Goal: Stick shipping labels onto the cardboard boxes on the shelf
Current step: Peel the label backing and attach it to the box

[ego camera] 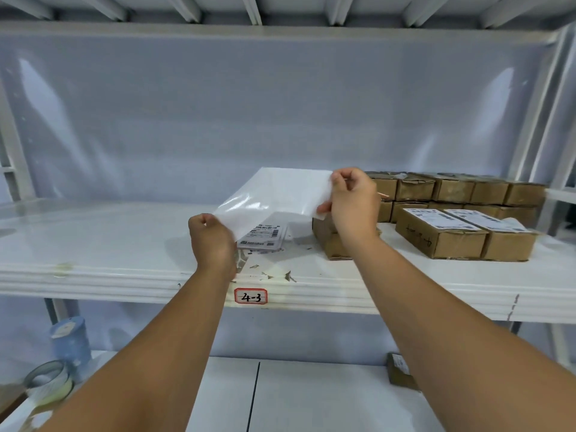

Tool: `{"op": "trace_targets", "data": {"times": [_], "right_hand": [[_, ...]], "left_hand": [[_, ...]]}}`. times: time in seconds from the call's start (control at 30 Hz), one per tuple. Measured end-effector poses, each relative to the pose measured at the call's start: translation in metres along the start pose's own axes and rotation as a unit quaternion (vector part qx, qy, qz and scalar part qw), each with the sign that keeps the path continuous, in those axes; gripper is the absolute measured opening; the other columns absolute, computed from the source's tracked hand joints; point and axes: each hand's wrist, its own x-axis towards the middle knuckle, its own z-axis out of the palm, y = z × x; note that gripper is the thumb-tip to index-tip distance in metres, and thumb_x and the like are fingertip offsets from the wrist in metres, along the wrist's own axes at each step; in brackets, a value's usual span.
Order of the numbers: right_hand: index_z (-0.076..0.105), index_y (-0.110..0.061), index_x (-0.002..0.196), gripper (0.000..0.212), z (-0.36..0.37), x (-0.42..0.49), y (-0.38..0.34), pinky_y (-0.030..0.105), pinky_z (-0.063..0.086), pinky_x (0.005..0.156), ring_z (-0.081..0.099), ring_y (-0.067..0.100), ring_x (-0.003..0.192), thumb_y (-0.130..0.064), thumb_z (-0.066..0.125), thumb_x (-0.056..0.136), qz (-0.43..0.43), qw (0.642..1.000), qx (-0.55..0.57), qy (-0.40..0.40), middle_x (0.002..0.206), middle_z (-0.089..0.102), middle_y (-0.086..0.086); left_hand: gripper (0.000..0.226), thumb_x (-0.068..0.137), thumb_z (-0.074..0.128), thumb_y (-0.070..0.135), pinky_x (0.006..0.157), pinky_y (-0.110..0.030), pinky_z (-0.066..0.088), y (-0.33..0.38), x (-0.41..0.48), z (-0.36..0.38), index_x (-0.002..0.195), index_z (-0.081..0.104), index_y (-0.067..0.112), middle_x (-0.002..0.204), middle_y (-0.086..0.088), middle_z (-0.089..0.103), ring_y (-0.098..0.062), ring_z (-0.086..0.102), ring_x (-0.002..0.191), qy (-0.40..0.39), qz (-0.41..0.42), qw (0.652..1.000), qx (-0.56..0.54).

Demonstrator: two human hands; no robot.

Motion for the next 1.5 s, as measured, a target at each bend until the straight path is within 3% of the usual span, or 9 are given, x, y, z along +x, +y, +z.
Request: {"op": "trace_targets", "data": {"times": [0.17, 0.3, 0.6, 0.8, 0.9, 1.1, 1.27, 1.37, 1.5], "right_hand": [[0.054, -0.022, 0.084, 0.019, -0.03, 0.011, -0.006, 0.014, 0.042, 0.043, 0.059, 0.006, 0.041, -0.019, 0.044, 0.1, 0.021, 0.997, 0.0, 0.069, 0.073, 0.067, 0.008], [0.052, -0.02, 0.088, 0.016, -0.048, 0.013, -0.007, 0.03, 0.055, 0.059, 0.066, 0.015, 0.054, -0.019, 0.042, 0.1, 0.022, 0.991, 0.052, 0.121, 0.065, 0.064, -0.003], [0.053, -0.021, 0.087, 0.009, -0.06, 0.006, -0.004, 0.03, 0.047, 0.067, 0.063, 0.018, 0.082, -0.021, 0.05, 0.096, -0.057, 0.993, -0.078, 0.073, 0.086, 0.064, -0.001], [0.058, -0.012, 0.105, 0.013, -0.052, -0.003, 0.012, 0.014, 0.038, 0.079, 0.055, 0.015, 0.099, -0.015, 0.056, 0.093, -0.088, 0.987, -0.127, 0.042, 0.117, 0.052, 0.003], [0.059, -0.009, 0.105, 0.013, -0.045, -0.01, 0.018, 0.004, 0.032, 0.078, 0.054, 0.02, 0.107, -0.013, 0.057, 0.092, -0.104, 0.983, -0.148, 0.036, 0.118, 0.05, 0.007], [0.06, -0.01, 0.103, 0.014, -0.027, -0.03, 0.025, 0.024, 0.042, 0.092, 0.054, 0.023, 0.111, -0.016, 0.062, 0.09, -0.099, 0.988, -0.118, 0.018, 0.117, 0.051, 0.005], [0.06, -0.006, 0.101, 0.015, -0.016, -0.044, 0.025, 0.013, 0.035, 0.087, 0.054, 0.022, 0.108, -0.011, 0.065, 0.088, -0.135, 0.984, -0.112, 0.02, 0.111, 0.052, 0.004], [0.06, -0.004, 0.101, 0.016, -0.015, -0.044, 0.024, 0.01, 0.033, 0.082, 0.056, 0.024, 0.104, -0.007, 0.065, 0.086, -0.151, 0.981, -0.121, 0.022, 0.108, 0.053, 0.007], [0.06, -0.007, 0.102, 0.021, -0.021, -0.041, 0.024, 0.016, 0.039, 0.086, 0.056, 0.022, 0.106, -0.012, 0.07, 0.084, -0.155, 0.979, -0.132, -0.005, 0.112, 0.051, 0.004]], "left_hand": [[0.016, 0.095, 0.027, 0.017, 0.046, -0.027, 0.041, 0.0, -0.005, 0.001, 0.102, 0.042, 0.019, 0.084, -0.002, 0.047, -0.021, 0.044, 0.049, 0.001, 0.024, 0.998, 0.054], [0.016, 0.093, 0.03, 0.013, 0.046, -0.024, 0.041, -0.003, -0.004, 0.002, 0.1, 0.043, 0.02, 0.079, -0.003, 0.048, -0.022, 0.045, 0.043, 0.008, 0.032, 0.995, 0.089], [0.034, 0.085, 0.037, -0.002, 0.046, -0.027, 0.052, -0.006, -0.007, 0.005, 0.079, 0.068, 0.011, 0.086, 0.001, 0.058, -0.03, 0.057, 0.084, -0.042, 0.109, 0.974, 0.192], [0.023, 0.088, 0.048, 0.009, 0.059, -0.023, 0.041, -0.005, -0.016, 0.01, 0.084, 0.07, 0.009, 0.08, 0.003, 0.062, -0.015, 0.053, 0.066, -0.155, 0.152, 0.939, 0.268], [0.018, 0.09, 0.05, 0.013, 0.074, -0.023, 0.038, -0.008, -0.015, 0.009, 0.087, 0.068, 0.012, 0.088, 0.008, 0.061, -0.013, 0.054, 0.087, -0.164, 0.206, 0.93, 0.258], [0.014, 0.093, 0.055, 0.025, 0.087, -0.024, 0.032, -0.006, -0.022, 0.013, 0.093, 0.067, 0.017, 0.105, 0.001, 0.064, -0.02, 0.048, 0.109, -0.109, 0.354, 0.895, 0.25], [0.028, 0.089, 0.06, 0.039, 0.08, -0.031, 0.053, 0.01, -0.058, 0.049, 0.082, 0.066, 0.012, 0.078, -0.002, 0.069, -0.018, 0.066, 0.078, -0.216, 0.138, 0.96, 0.108], [0.028, 0.09, 0.062, 0.021, 0.081, -0.029, 0.056, 0.019, -0.068, 0.066, 0.097, 0.065, -0.006, 0.088, -0.015, 0.068, -0.02, 0.064, 0.078, -0.292, -0.016, 0.956, -0.031], [0.011, 0.09, 0.054, -0.001, 0.055, -0.016, 0.052, 0.028, -0.073, 0.074, 0.092, 0.065, -0.001, 0.076, -0.008, 0.066, -0.006, 0.058, 0.048, -0.272, -0.053, 0.958, -0.079]]}}
